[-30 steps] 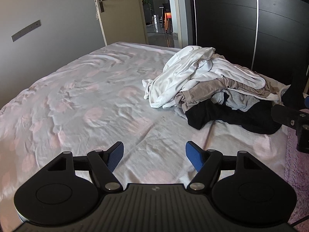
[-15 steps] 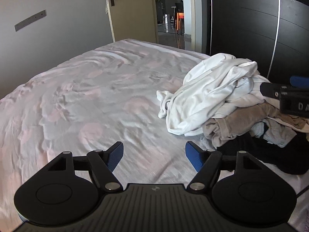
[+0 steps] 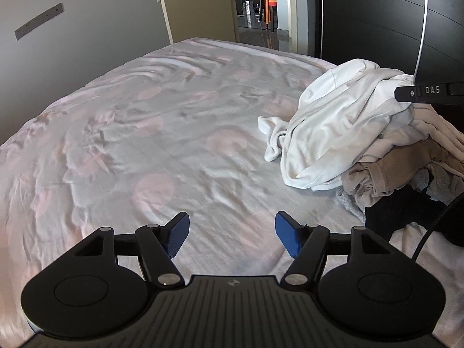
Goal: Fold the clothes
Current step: 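Reach the right gripper into the heap and pinch a white t-shirt, then pull the white t-shirt out of the heap with the right gripper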
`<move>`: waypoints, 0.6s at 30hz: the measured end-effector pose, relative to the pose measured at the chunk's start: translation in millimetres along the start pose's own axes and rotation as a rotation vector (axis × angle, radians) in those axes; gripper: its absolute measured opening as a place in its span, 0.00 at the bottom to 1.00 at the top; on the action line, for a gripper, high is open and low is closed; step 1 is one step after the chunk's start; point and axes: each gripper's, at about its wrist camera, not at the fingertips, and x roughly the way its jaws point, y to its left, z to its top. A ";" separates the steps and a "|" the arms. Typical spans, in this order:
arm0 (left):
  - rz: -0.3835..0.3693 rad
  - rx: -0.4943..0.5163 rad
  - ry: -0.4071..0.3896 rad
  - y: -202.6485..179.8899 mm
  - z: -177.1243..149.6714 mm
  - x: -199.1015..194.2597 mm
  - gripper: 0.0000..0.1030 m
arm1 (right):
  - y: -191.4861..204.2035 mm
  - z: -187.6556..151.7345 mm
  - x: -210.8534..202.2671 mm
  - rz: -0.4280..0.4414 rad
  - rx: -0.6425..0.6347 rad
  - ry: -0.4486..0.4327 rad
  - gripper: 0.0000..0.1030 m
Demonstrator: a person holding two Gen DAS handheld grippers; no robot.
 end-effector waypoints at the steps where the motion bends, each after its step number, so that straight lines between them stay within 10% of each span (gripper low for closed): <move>1: 0.006 -0.005 -0.004 5.1 -2.0 -7.1 0.63 | 3.5 0.7 -7.4 0.013 -0.009 -0.009 0.07; 18: 0.058 -0.102 -0.114 86.6 -58.6 -179.7 0.63 | 130.8 -2.8 -237.8 0.319 -0.253 -0.214 0.03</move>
